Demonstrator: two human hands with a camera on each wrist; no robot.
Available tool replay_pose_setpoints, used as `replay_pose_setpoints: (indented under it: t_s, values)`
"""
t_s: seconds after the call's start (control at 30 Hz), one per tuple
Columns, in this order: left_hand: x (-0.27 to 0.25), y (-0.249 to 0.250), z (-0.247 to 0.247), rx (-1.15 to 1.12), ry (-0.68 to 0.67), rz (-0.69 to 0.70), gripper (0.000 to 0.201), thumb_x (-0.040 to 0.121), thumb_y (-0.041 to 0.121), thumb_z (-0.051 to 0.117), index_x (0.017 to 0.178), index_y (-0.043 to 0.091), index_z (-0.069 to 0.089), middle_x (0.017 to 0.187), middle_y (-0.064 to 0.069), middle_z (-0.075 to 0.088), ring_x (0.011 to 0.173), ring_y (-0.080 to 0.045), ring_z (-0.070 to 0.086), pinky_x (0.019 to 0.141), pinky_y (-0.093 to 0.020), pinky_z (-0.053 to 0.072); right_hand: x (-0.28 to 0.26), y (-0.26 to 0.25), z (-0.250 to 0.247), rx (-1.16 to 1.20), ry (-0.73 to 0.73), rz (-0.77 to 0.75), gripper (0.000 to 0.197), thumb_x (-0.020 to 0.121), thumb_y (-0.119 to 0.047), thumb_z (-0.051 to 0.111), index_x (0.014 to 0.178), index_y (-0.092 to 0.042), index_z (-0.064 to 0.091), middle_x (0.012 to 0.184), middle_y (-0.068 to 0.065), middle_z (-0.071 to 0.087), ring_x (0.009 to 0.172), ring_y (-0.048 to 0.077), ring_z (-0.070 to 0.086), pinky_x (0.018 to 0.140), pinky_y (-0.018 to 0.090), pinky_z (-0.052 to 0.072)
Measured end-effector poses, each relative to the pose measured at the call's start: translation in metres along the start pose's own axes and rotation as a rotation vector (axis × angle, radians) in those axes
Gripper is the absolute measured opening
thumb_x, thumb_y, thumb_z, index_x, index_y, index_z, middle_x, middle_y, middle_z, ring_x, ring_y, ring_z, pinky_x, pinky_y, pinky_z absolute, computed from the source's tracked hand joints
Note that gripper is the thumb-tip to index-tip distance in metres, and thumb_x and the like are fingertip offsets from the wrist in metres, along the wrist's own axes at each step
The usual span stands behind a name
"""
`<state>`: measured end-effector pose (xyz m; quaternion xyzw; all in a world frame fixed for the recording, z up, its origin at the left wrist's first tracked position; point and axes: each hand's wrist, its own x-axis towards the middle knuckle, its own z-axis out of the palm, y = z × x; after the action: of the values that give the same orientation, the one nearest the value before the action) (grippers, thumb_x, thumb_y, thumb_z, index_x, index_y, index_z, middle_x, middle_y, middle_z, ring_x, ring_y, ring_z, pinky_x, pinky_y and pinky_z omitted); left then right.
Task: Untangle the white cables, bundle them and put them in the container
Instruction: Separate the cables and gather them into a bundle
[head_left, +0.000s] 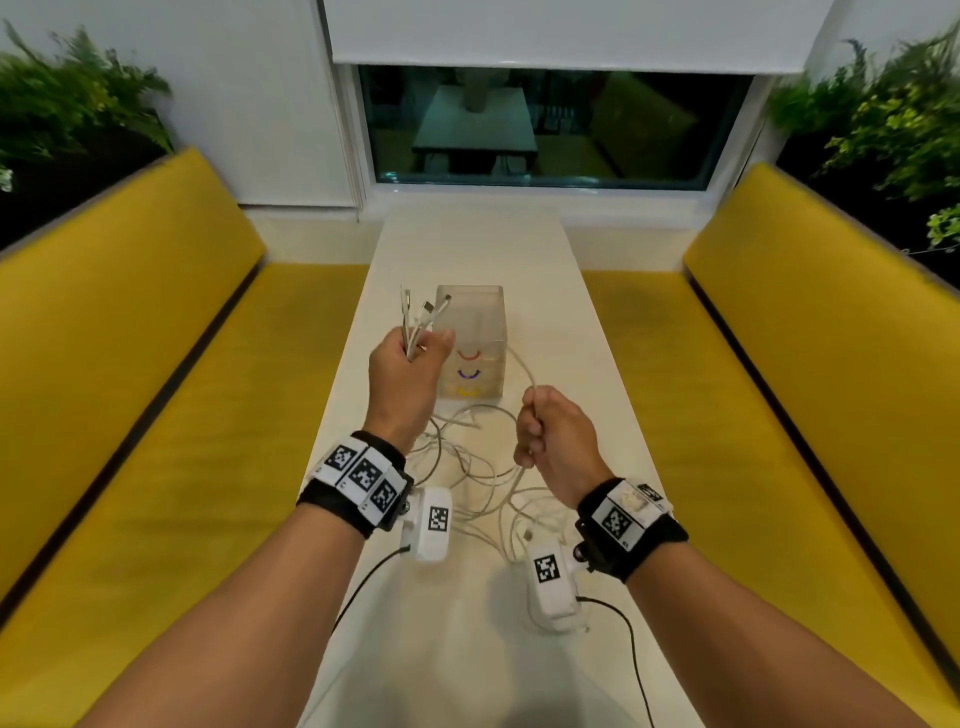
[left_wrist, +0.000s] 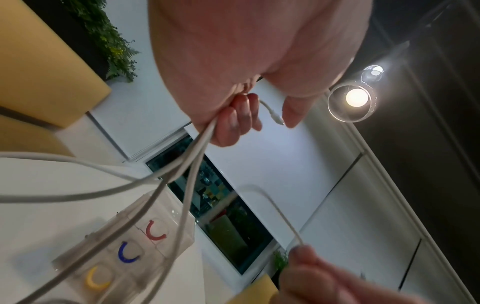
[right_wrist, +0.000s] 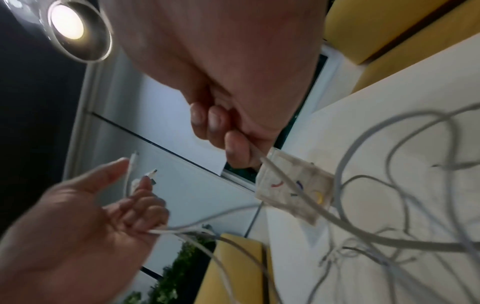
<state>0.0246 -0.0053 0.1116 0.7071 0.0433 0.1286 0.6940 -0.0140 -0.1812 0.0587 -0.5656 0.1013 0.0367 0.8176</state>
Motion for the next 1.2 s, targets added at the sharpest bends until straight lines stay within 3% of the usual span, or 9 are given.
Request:
replay_pose_setpoints:
  t_s: [0.2,0.3,0.4,0.53,0.67,0.77,0.97,1.13,1.2]
  values:
    - [-0.024,0.008,0.015,0.043,-0.219,0.061,0.035,0.097,0.032,0.068,0.071,0.01,0.06,0.049,0.014,0.049,0.045,-0.003,0.042,0.047,-0.019,0.037,-0.006,-0.023,0.019,-0.199,-0.187,-0.114,0.023,0.109,-0.026,0.04,0.096,-0.014,0.056,0.061,0.0,0.039,0.045,0.01,0.026,0.044,0.023,0.02]
    - [-0.024,0.002,0.02,0.126,-0.258,0.084,0.034,0.093,0.028,0.072,0.076,-0.001,0.065,0.062,-0.002,0.06,0.057,-0.014,0.053,0.056,-0.03,0.046,-0.01,-0.021,0.028,-0.326,-0.264,-0.113,0.022,0.107,-0.015,0.044,0.1,-0.001,0.059,0.063,0.003,0.043,0.044,0.009,0.029,0.043,0.021,0.022]
    - [-0.016,0.001,0.02,0.157,-0.199,0.078,0.024,0.092,0.018,0.066,0.082,-0.003,0.067,0.068,-0.017,0.067,0.058,-0.027,0.058,0.056,-0.042,0.055,-0.012,-0.016,0.027,-0.272,-0.312,-0.104,0.023,0.105,-0.016,0.05,0.088,-0.007,0.063,0.065,0.004,0.042,0.048,0.011,0.029,0.047,0.025,0.022]
    - [0.001,0.026,0.007,0.1,-0.05,0.102,0.027,0.101,0.024,0.06,0.076,0.019,0.068,0.051,0.01,0.046,0.046,-0.01,0.038,0.047,-0.026,0.033,-0.009,0.012,0.006,-0.312,-0.315,-0.069,0.031,0.105,-0.024,0.051,0.081,-0.01,0.067,0.061,0.002,0.044,0.05,0.016,0.037,0.051,0.03,0.036]
    - [0.019,0.047,-0.005,0.029,0.042,0.14,0.028,0.101,0.028,0.059,0.075,0.024,0.066,0.055,0.015,0.051,0.055,-0.008,0.046,0.054,-0.028,0.038,-0.013,0.055,-0.023,-0.379,-0.227,-0.016,0.032,0.105,-0.024,0.052,0.079,-0.01,0.066,0.061,0.0,0.048,0.055,0.015,0.044,0.057,0.026,0.042]
    - [0.027,0.059,-0.008,-0.055,0.091,0.15,0.028,0.102,0.031,0.058,0.078,0.02,0.065,0.055,0.003,0.042,0.047,-0.014,0.037,0.048,-0.029,0.034,-0.016,0.079,-0.033,-0.428,-0.216,-0.008,0.03,0.105,-0.021,0.052,0.081,-0.01,0.065,0.061,0.001,0.051,0.056,0.014,0.047,0.062,0.03,0.042]
    - [0.021,0.045,-0.008,-0.015,-0.022,0.078,0.033,0.091,0.047,0.068,0.071,0.024,0.054,0.059,0.008,0.042,0.057,-0.016,0.038,0.054,-0.033,0.039,-0.009,0.063,-0.029,-0.438,-0.162,0.012,0.025,0.101,-0.007,0.049,0.085,-0.007,0.068,0.061,0.008,0.058,0.053,0.017,0.048,0.053,0.027,0.037]
    - [0.025,0.028,-0.014,-0.256,0.113,-0.152,0.008,0.093,0.013,0.056,0.085,0.014,0.053,0.054,0.009,0.034,0.045,-0.009,0.029,0.045,-0.027,0.027,0.02,0.002,-0.043,-0.504,0.09,-0.031,0.02,0.097,-0.002,0.045,0.089,-0.003,0.063,0.07,0.019,0.067,0.045,0.011,0.054,0.045,0.019,0.04]
    - [0.025,0.022,-0.016,-0.332,0.129,-0.18,0.013,0.091,0.008,0.047,0.081,0.014,0.051,0.053,0.008,0.029,0.045,-0.01,0.024,0.044,-0.026,0.021,0.043,-0.012,-0.057,-0.6,0.196,-0.062,0.02,0.096,-0.008,0.047,0.087,-0.007,0.064,0.069,0.013,0.072,0.053,0.016,0.058,0.052,0.026,0.046]
